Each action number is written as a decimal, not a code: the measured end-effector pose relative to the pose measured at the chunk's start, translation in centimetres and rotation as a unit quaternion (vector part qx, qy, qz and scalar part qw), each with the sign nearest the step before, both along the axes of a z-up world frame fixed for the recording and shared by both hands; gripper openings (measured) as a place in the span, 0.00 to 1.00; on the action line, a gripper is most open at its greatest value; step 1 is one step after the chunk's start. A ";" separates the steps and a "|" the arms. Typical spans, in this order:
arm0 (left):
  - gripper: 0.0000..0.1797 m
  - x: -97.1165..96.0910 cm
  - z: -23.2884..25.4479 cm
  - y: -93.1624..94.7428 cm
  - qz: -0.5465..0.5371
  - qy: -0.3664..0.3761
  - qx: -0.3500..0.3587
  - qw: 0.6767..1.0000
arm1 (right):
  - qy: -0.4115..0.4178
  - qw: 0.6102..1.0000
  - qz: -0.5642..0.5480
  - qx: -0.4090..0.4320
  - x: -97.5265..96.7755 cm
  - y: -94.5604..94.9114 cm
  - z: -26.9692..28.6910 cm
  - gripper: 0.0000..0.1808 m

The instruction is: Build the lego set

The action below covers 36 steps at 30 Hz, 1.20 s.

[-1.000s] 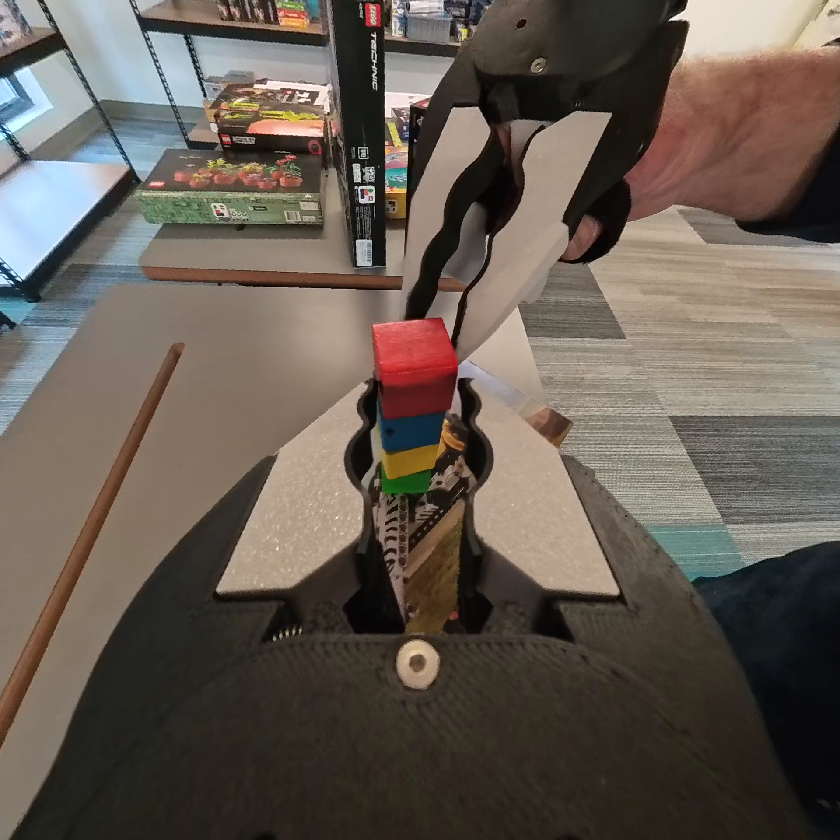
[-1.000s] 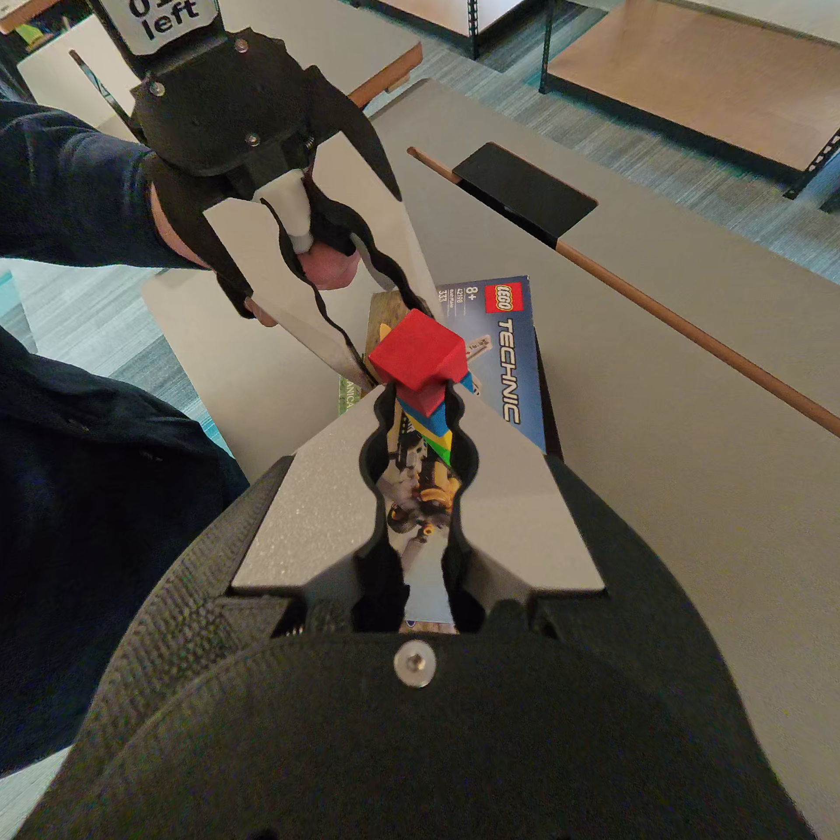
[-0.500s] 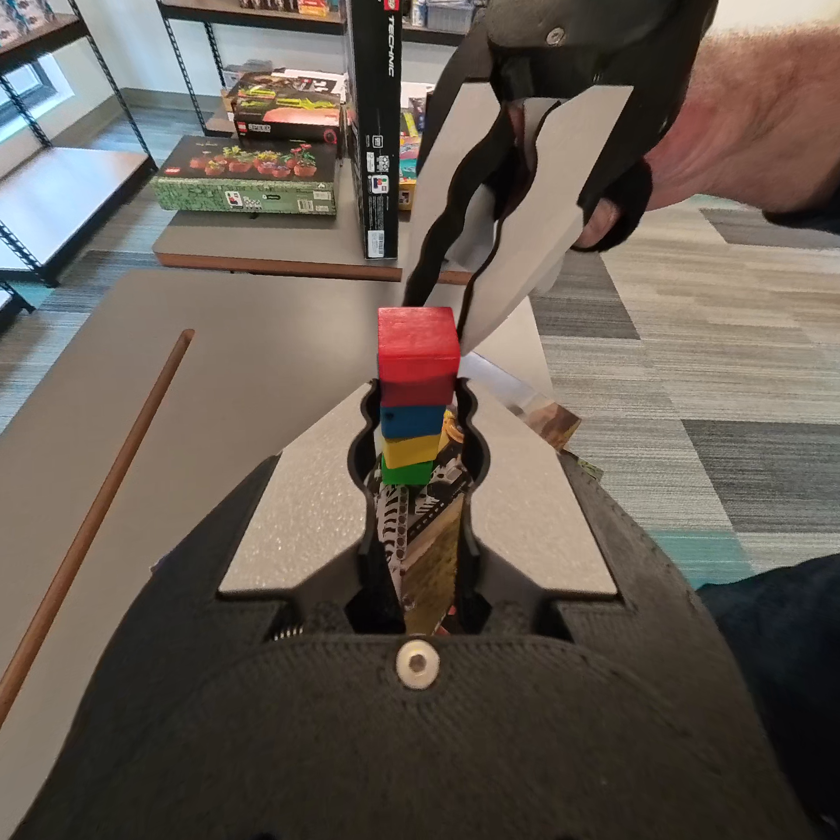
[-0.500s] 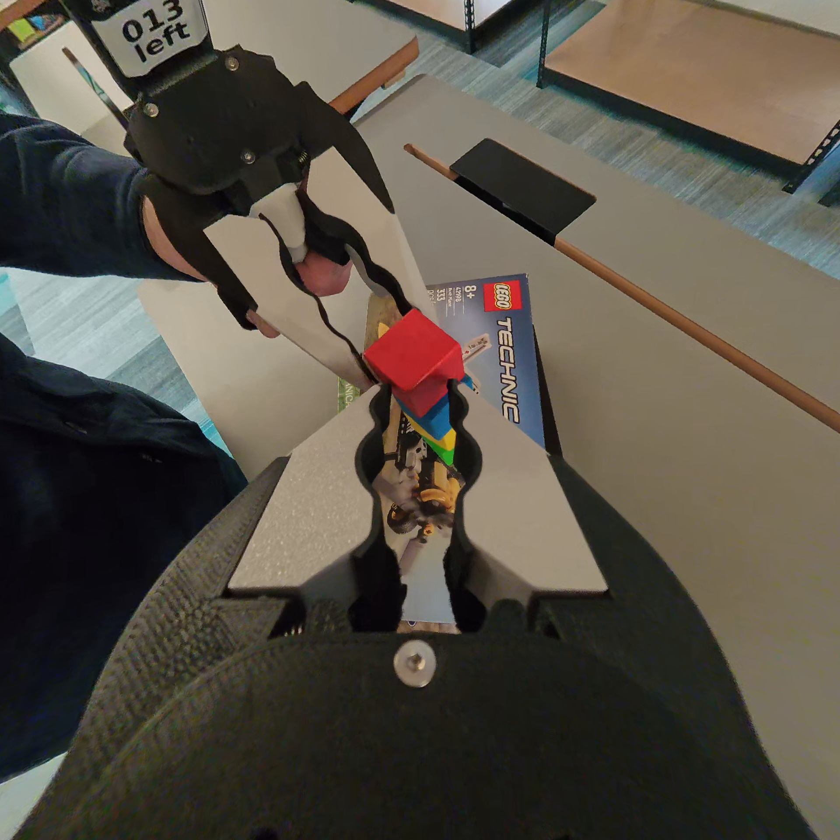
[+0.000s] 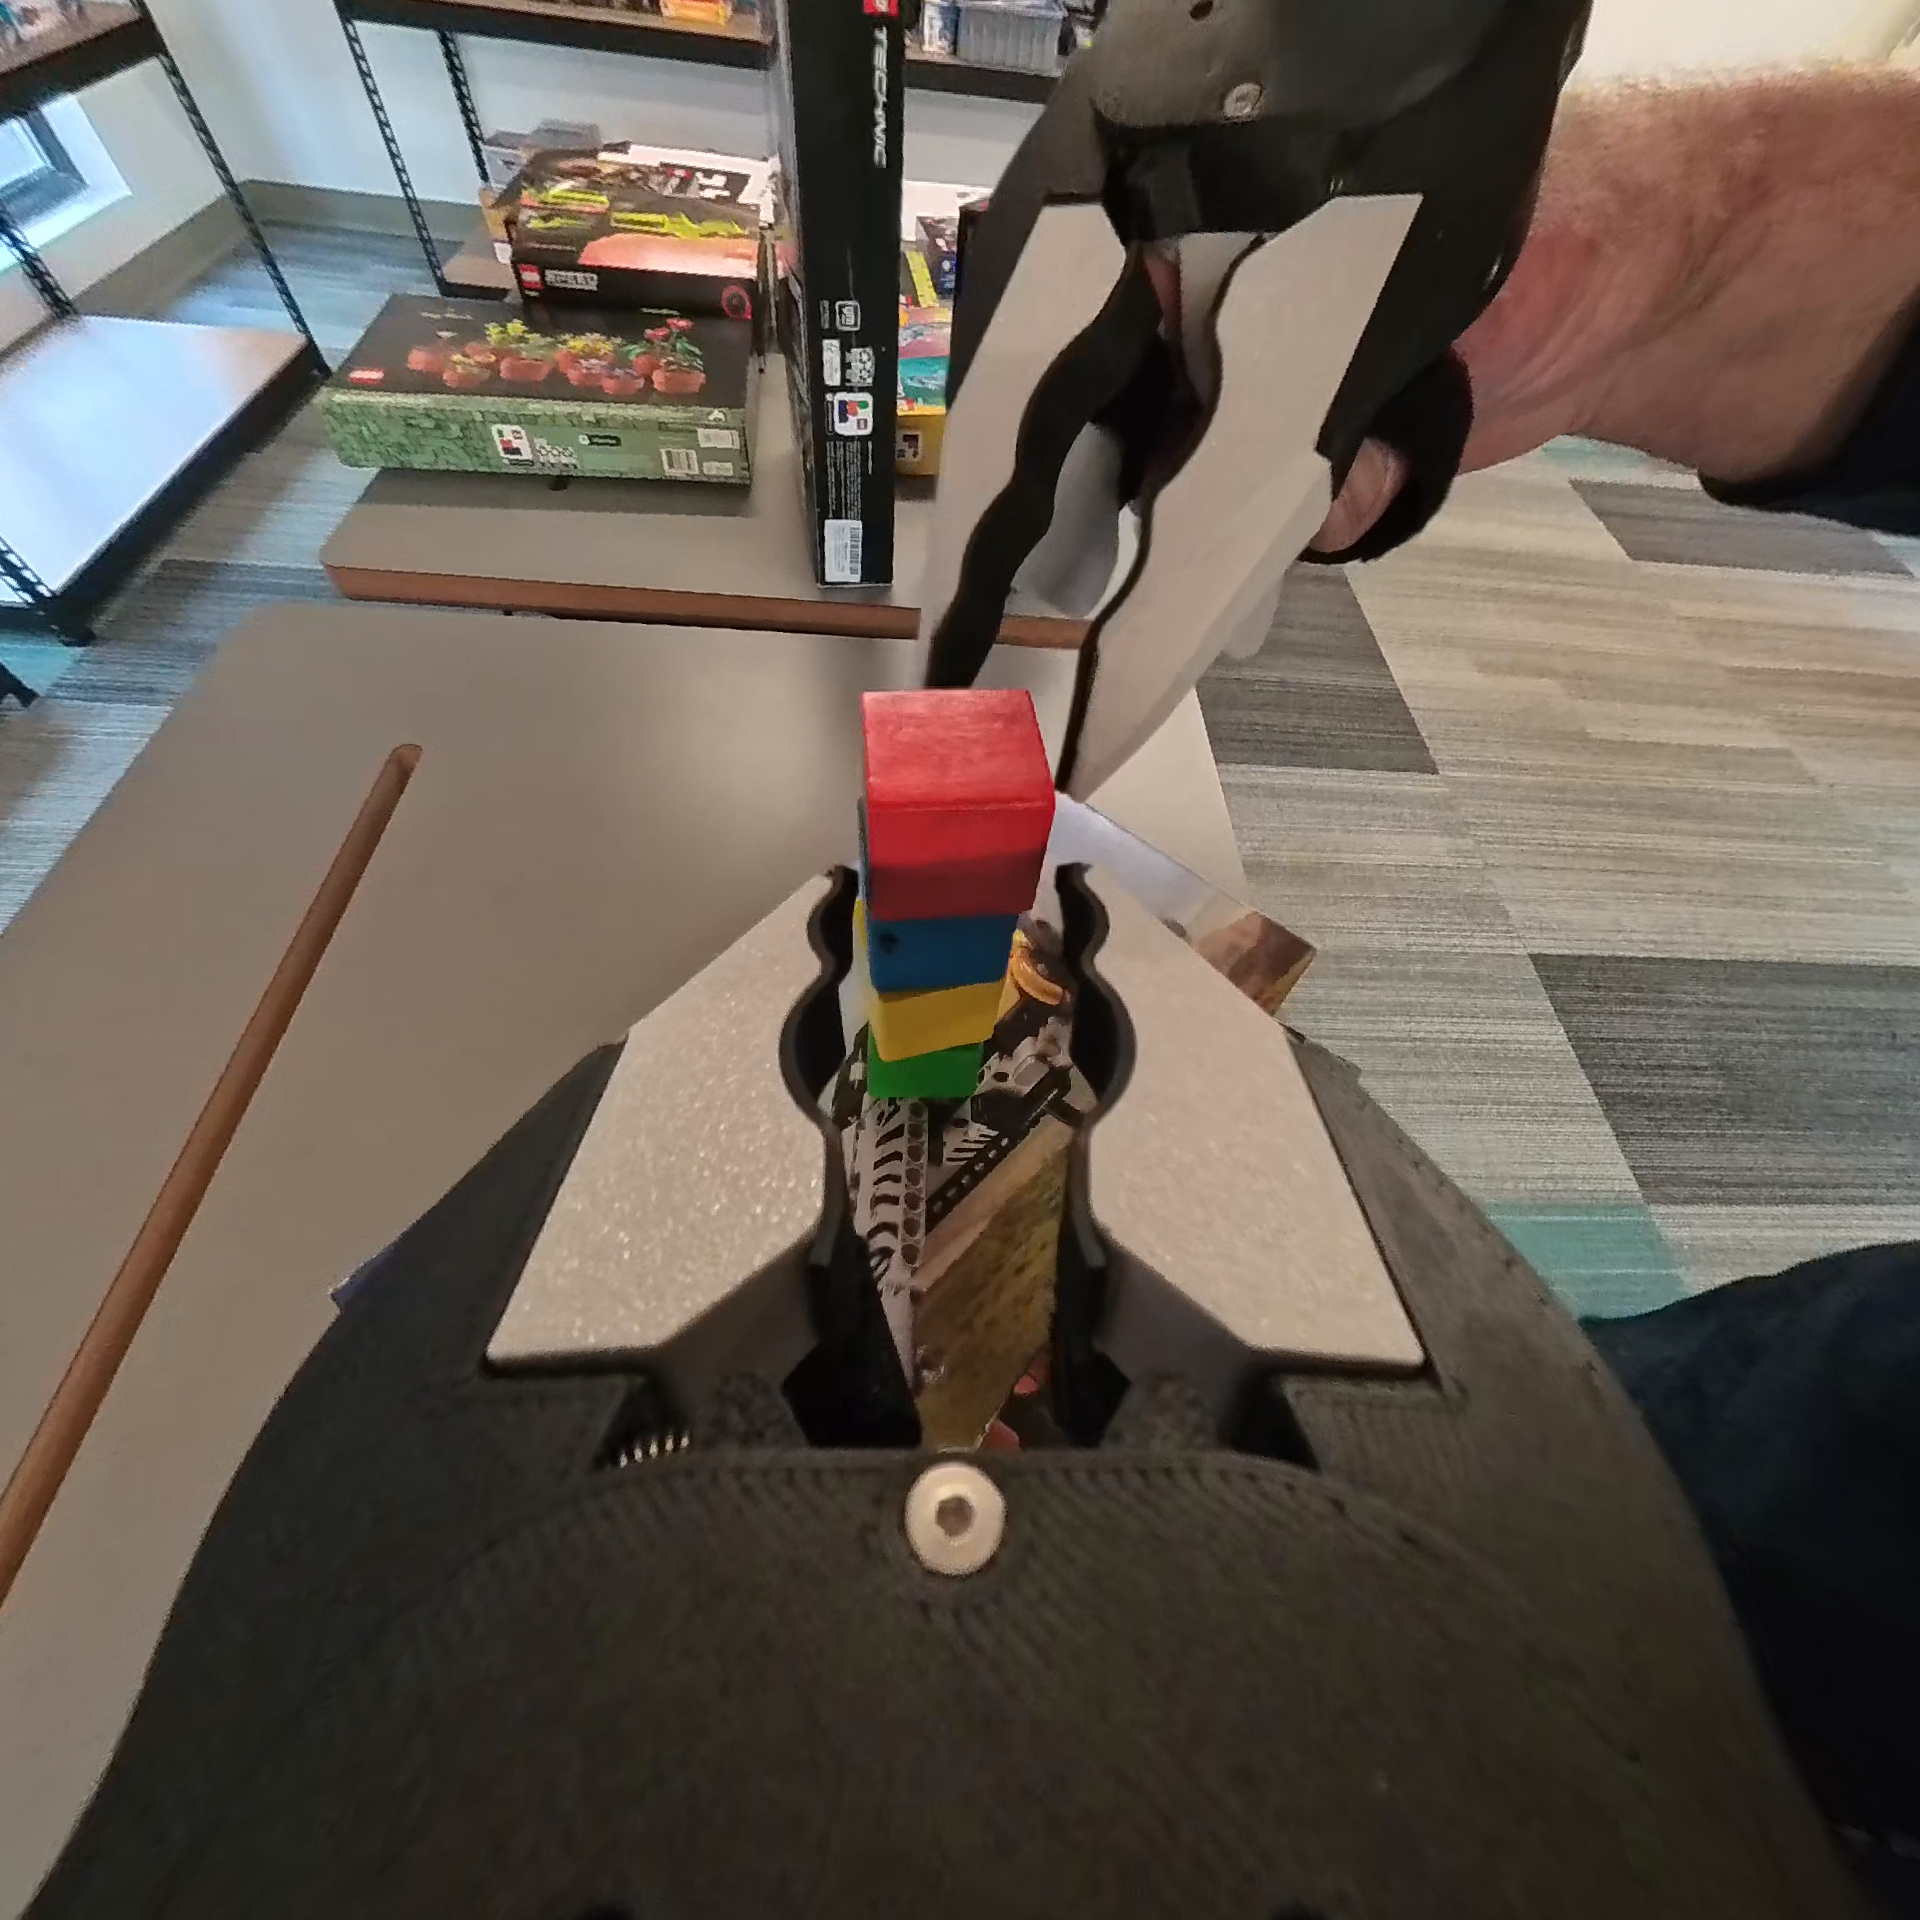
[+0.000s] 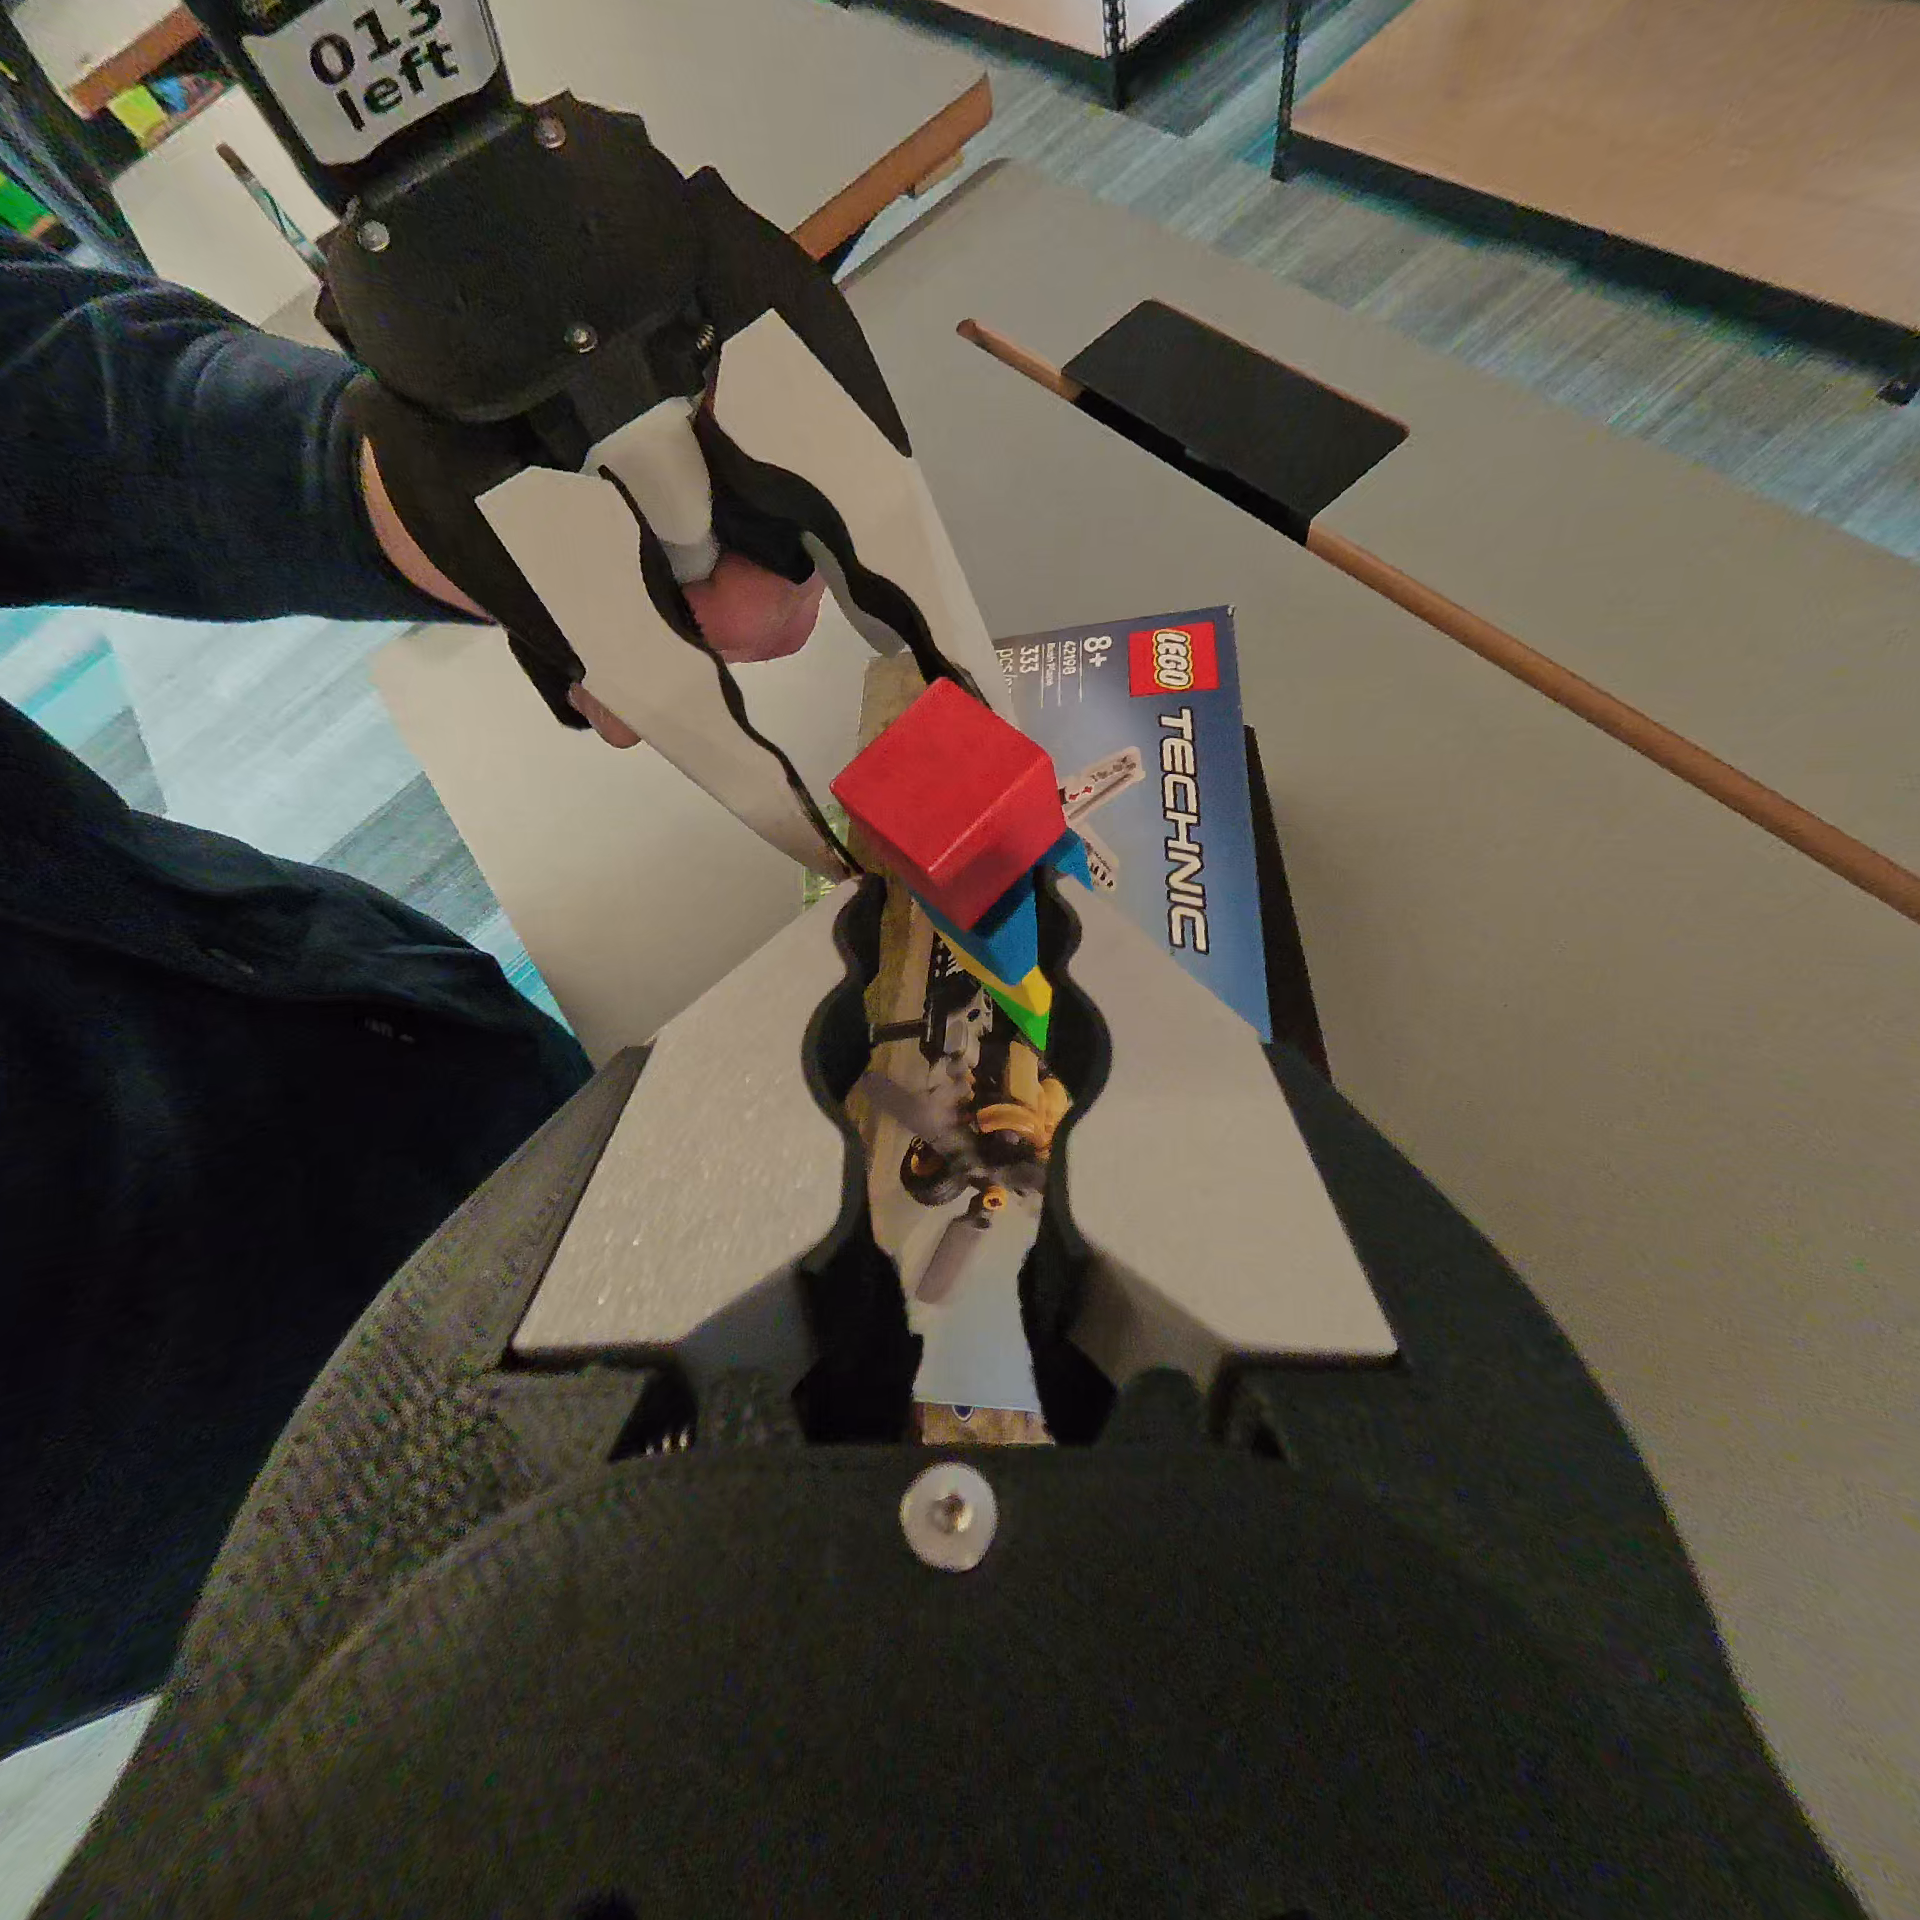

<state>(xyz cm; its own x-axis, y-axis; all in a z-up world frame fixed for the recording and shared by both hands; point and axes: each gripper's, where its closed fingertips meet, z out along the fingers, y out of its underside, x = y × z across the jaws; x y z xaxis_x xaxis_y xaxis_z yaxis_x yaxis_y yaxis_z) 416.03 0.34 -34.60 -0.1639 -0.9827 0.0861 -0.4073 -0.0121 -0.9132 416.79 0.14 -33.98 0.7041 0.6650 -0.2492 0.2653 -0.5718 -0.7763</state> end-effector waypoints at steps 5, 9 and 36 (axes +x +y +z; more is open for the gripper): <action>0.23 -0.3 -1.5 0.1 -0.007 0.024 -0.018 1.000 | -0.024 1.000 0.005 -0.012 0.1 0.1 -1.5 0.17; 0.22 -0.1 -2.6 -0.1 -0.014 0.044 -0.005 0.999 | -0.032 0.999 0.010 -0.016 -0.1 0.2 -2.1 0.15; 0.19 0.1 -5.2 0.2 -0.010 0.087 0.013 0.996 | -0.035 0.997 0.013 -0.062 0.1 0.0 -5.6 0.15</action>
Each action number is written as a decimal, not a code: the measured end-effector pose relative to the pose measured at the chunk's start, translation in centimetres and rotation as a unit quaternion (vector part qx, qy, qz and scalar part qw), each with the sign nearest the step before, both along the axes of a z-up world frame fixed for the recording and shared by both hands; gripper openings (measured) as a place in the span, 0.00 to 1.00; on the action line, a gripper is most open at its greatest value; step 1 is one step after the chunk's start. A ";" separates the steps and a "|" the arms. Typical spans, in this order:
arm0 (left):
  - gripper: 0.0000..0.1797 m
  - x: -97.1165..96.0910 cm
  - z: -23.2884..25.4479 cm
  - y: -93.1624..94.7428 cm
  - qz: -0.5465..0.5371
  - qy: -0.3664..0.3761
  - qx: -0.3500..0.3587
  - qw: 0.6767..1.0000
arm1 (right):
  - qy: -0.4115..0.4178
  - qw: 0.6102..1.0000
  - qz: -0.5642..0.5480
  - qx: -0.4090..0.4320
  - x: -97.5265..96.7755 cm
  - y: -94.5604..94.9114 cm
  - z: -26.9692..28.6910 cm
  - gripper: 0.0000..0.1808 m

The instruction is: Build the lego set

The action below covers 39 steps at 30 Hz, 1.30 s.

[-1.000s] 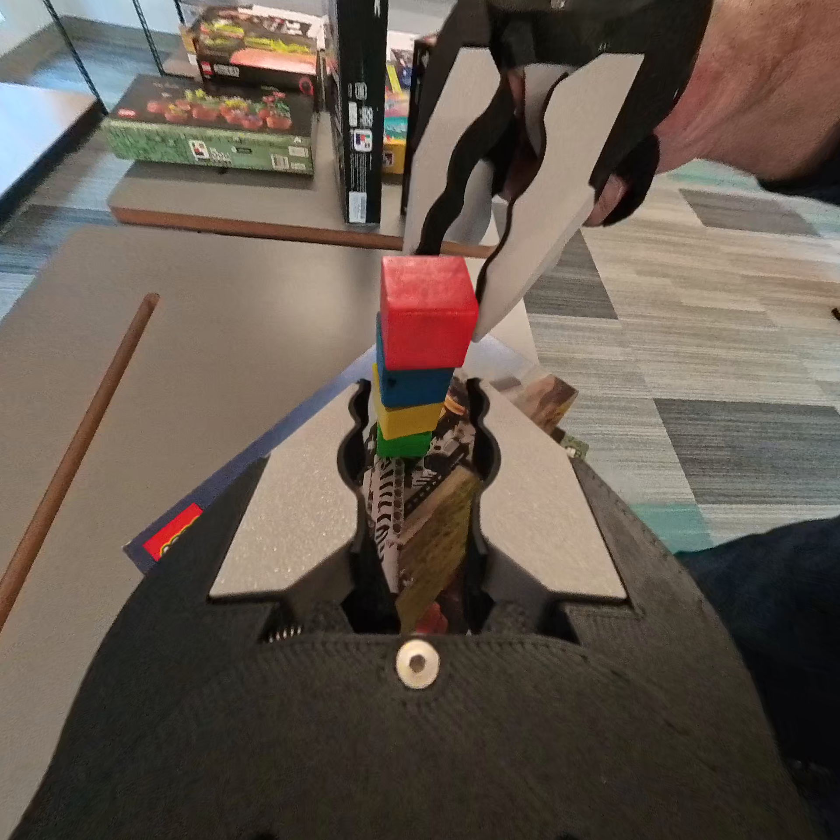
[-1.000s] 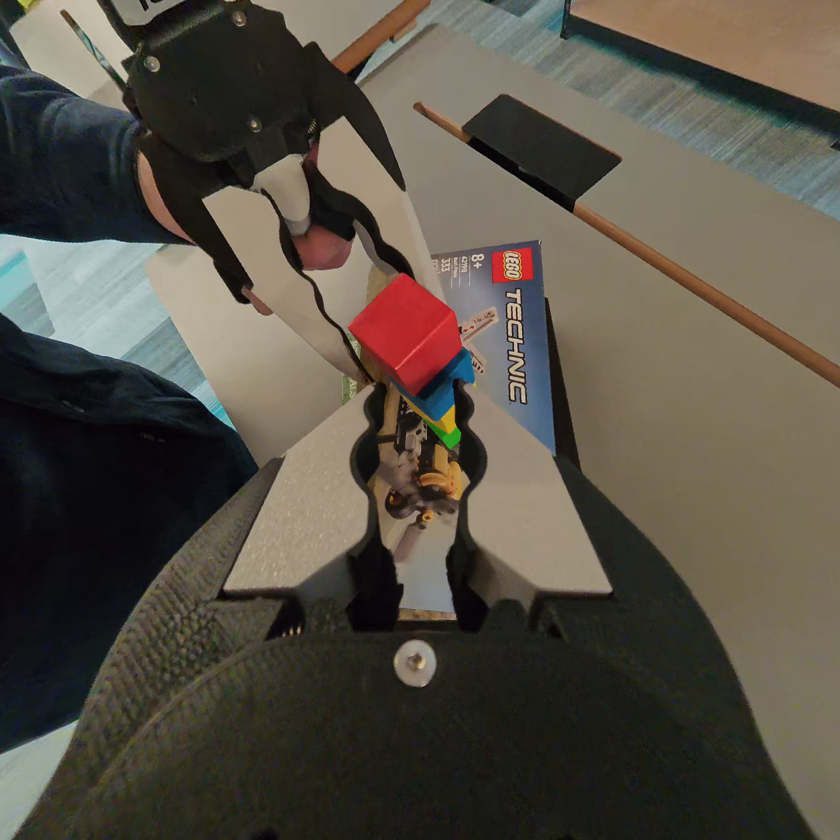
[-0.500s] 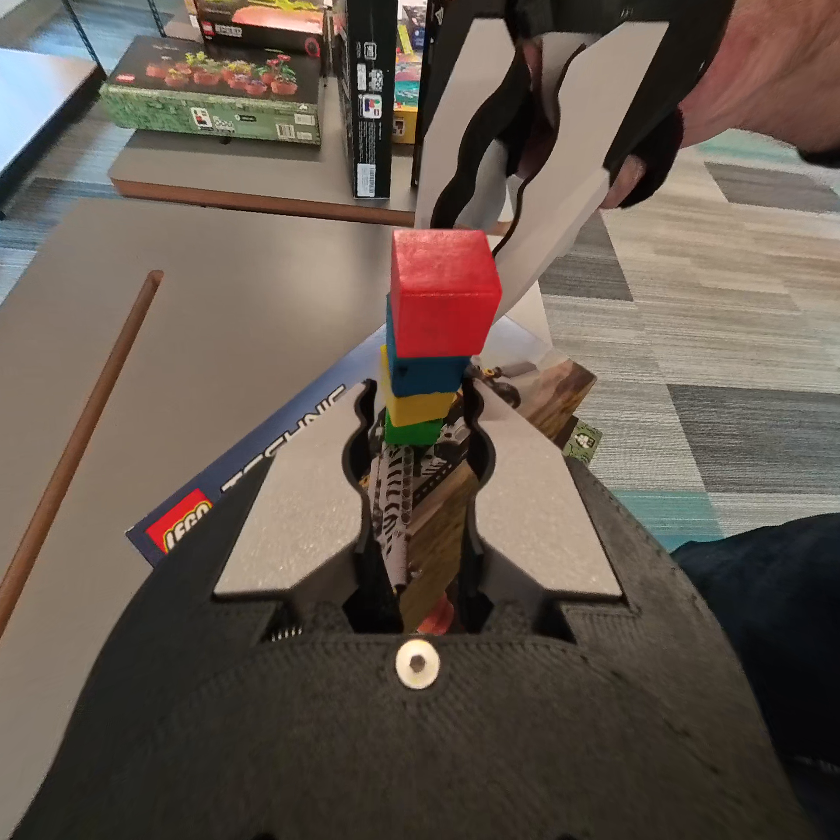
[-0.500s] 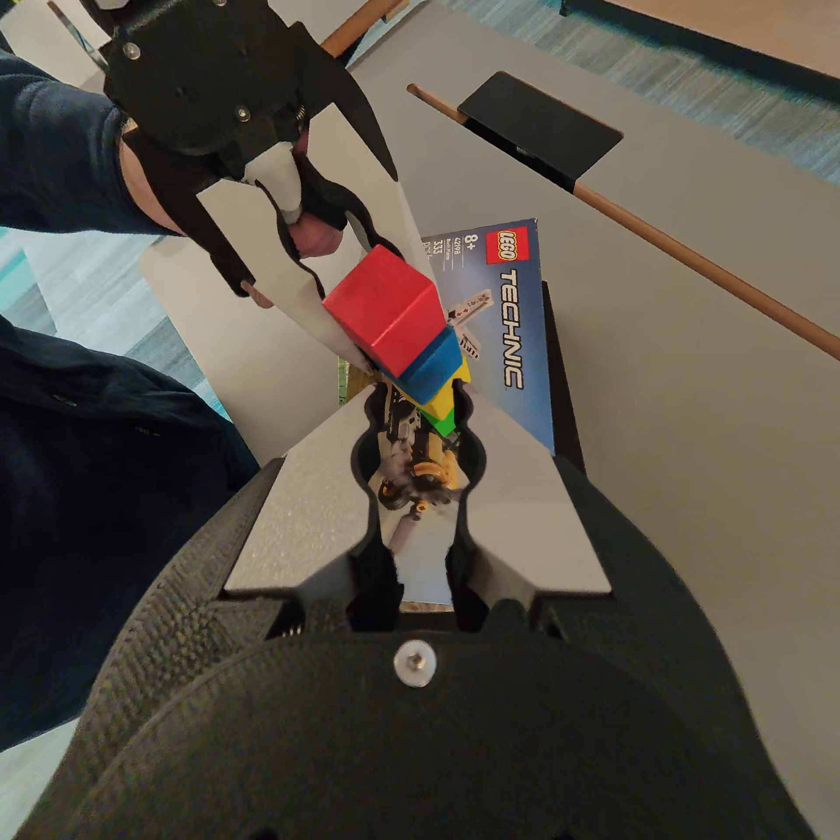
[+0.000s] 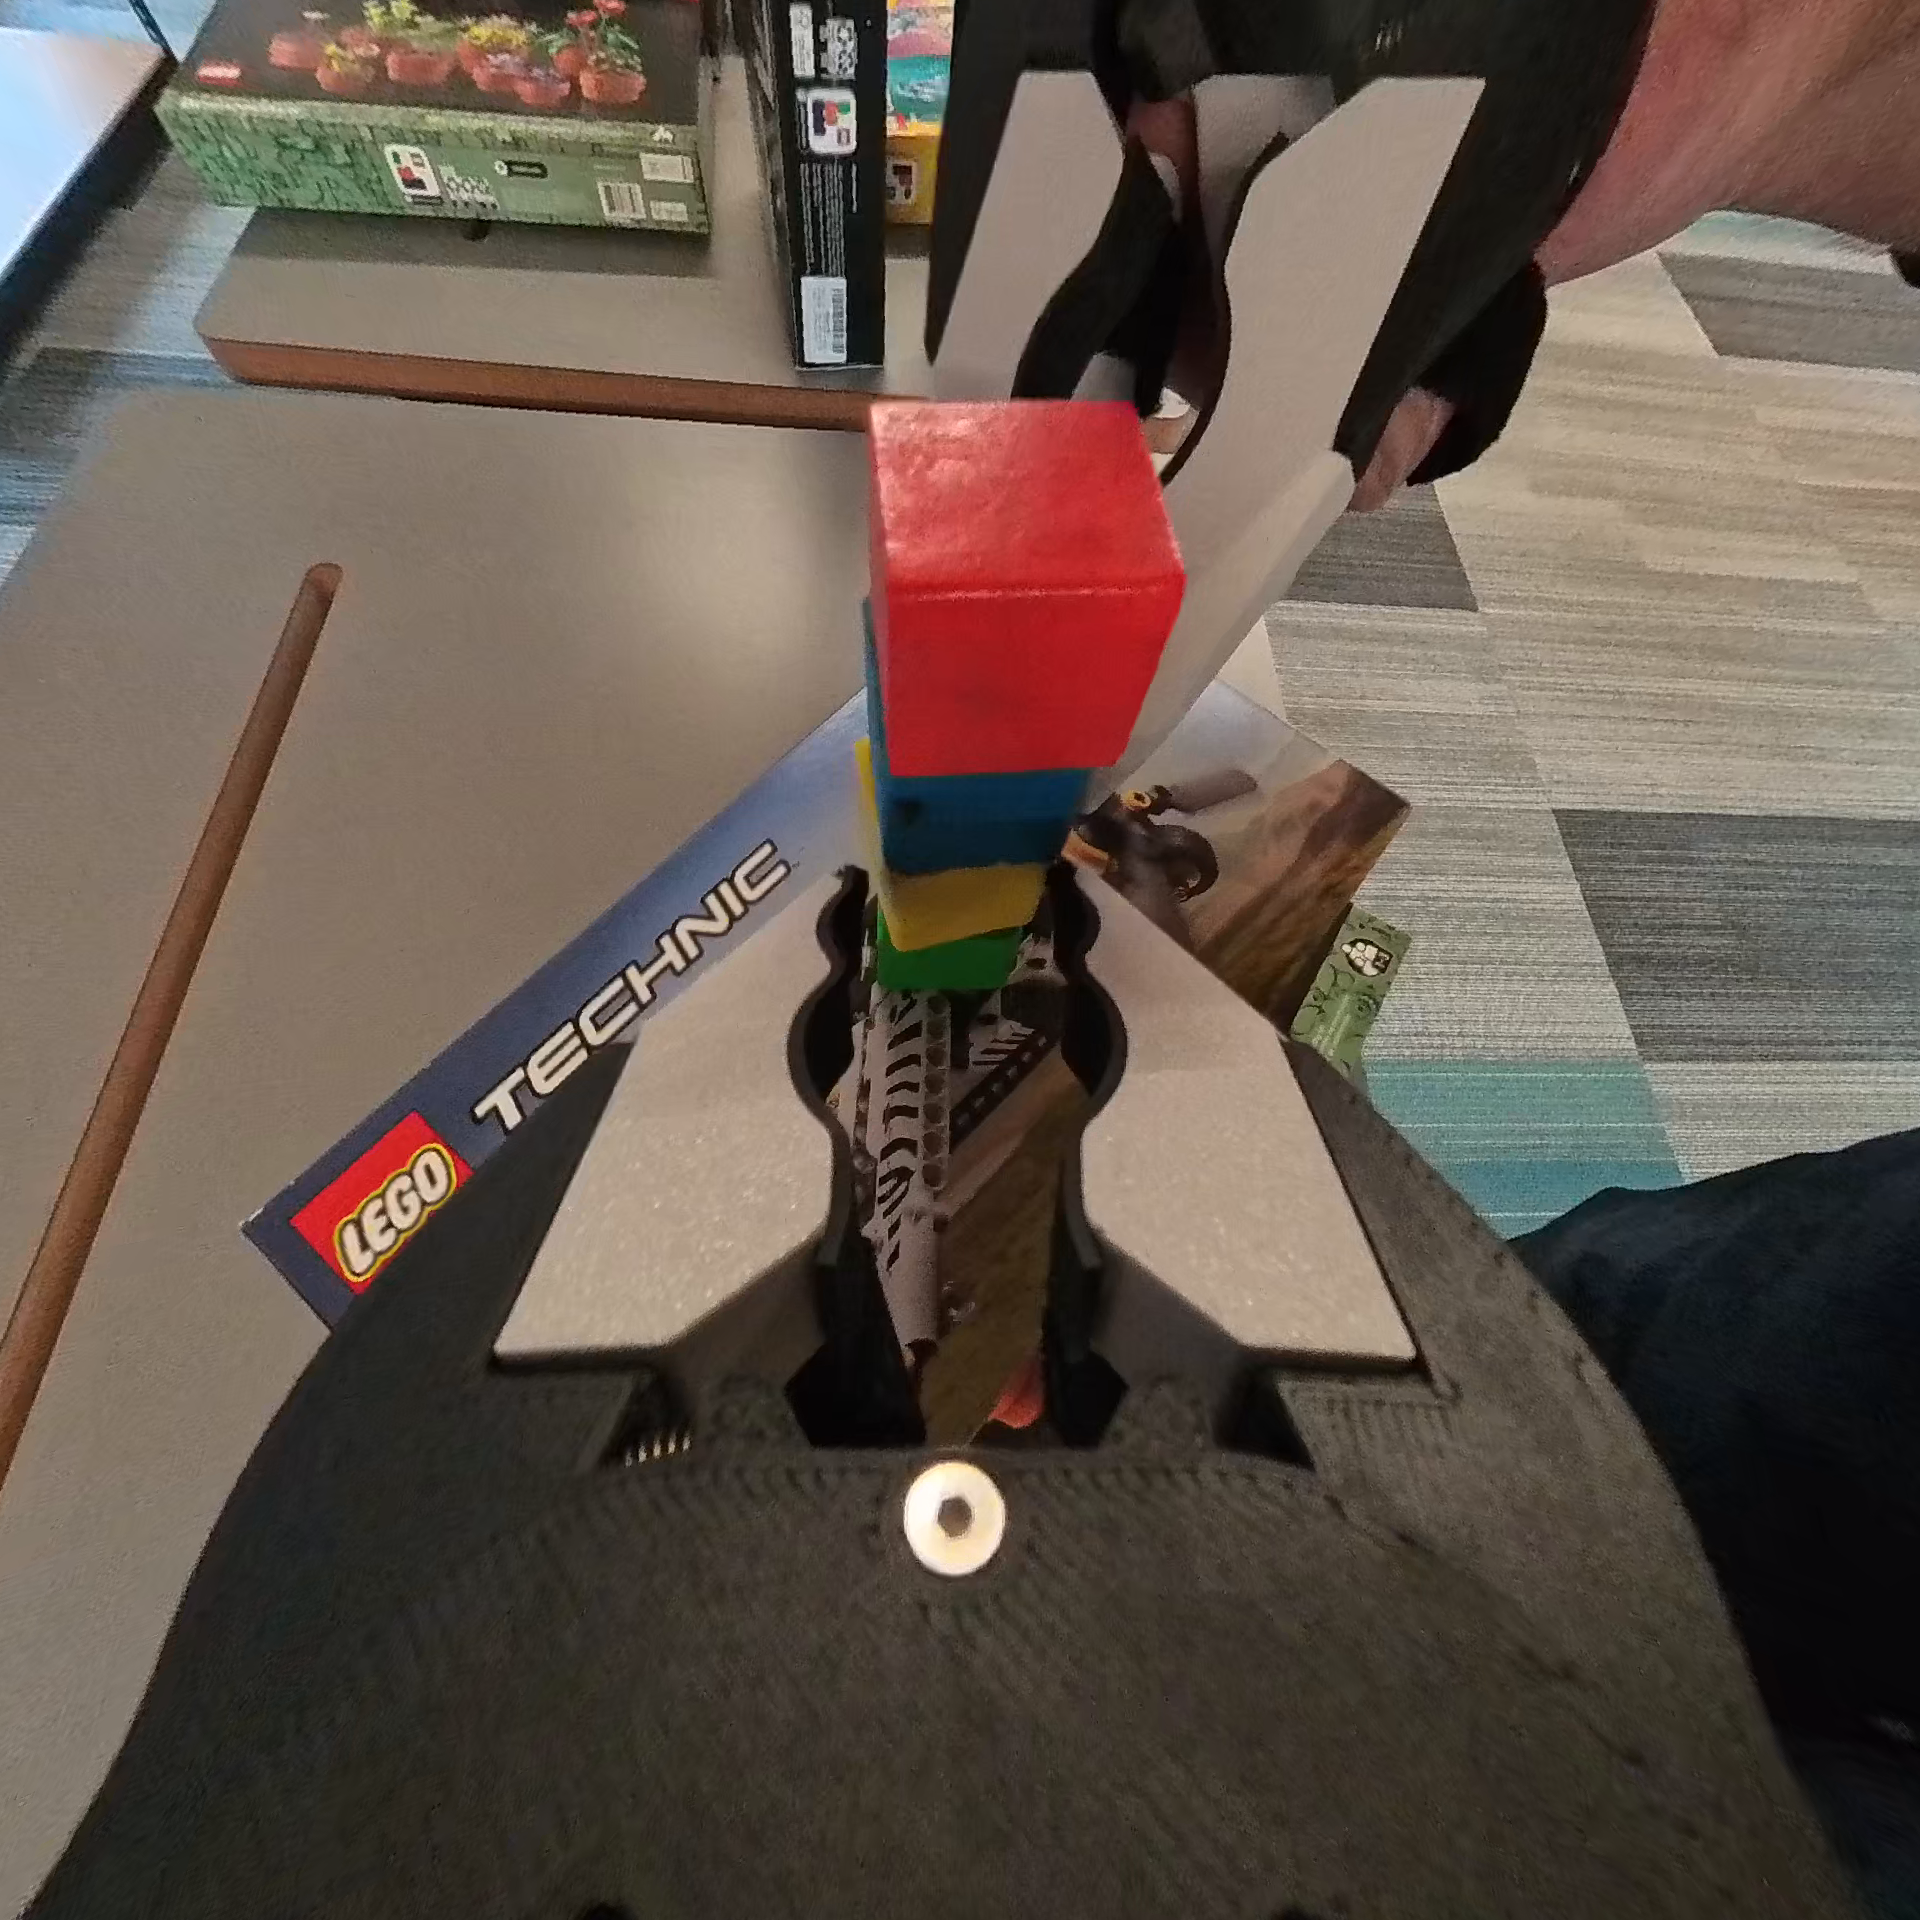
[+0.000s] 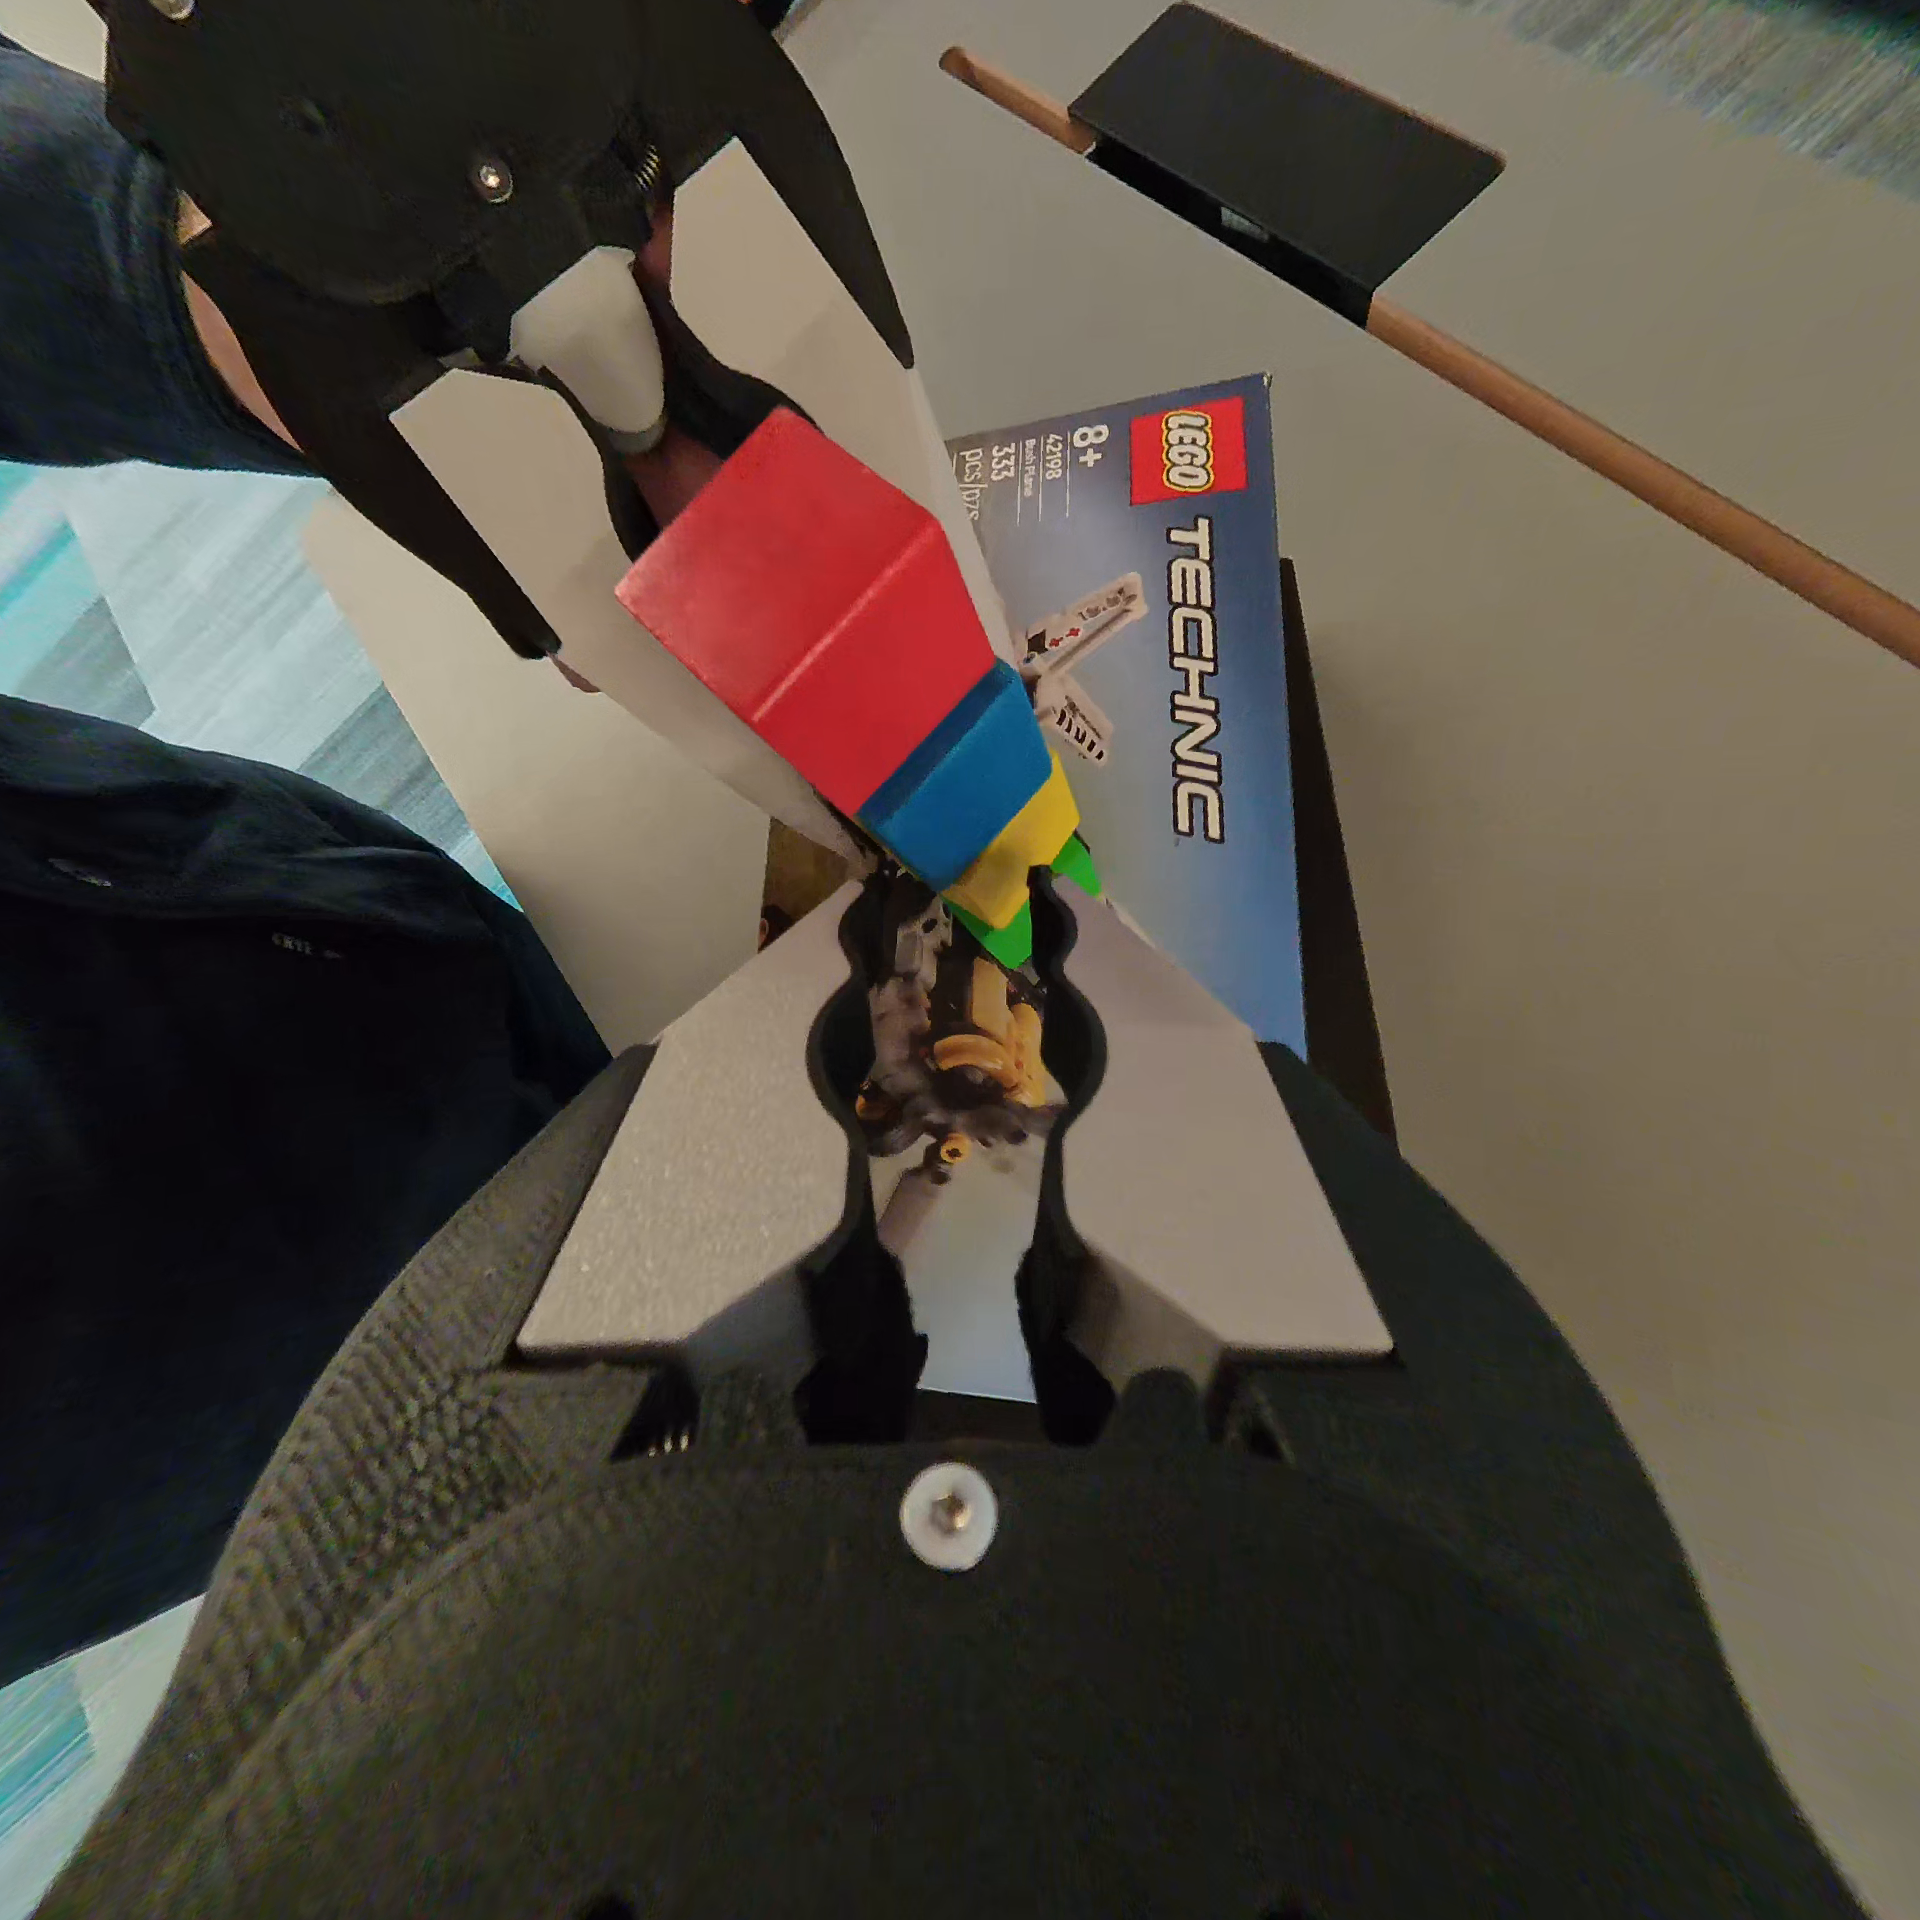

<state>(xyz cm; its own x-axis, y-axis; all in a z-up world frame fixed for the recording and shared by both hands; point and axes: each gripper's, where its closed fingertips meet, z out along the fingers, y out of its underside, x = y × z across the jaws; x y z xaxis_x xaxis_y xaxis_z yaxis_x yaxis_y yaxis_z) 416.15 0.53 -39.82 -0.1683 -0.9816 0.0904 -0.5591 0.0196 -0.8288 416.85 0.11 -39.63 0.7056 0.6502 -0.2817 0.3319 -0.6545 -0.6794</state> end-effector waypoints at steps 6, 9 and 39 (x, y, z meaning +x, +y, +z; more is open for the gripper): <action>0.17 0.0 -0.7 -0.1 -0.013 0.010 0.003 1.000 | -0.002 1.000 -0.001 -0.002 -0.2 -0.1 -0.5 0.14; 0.17 0.1 -0.7 0.0 -0.019 0.011 0.005 1.000 | -0.002 1.000 -0.006 0.000 -0.3 0.1 -0.5 0.13; 0.22 -0.5 -0.8 -0.3 -0.035 0.028 -0.008 0.999 | -0.005 1.000 -0.021 0.005 -0.4 -0.1 -0.3 0.13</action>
<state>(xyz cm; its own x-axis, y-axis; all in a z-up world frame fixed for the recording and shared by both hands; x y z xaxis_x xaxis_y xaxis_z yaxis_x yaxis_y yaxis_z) 415.65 0.19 -40.67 -0.2303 -0.9661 0.1170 -0.6029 0.0473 -0.7964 416.47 0.00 -39.97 0.7354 0.6223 -0.2682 0.3099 -0.6607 -0.6837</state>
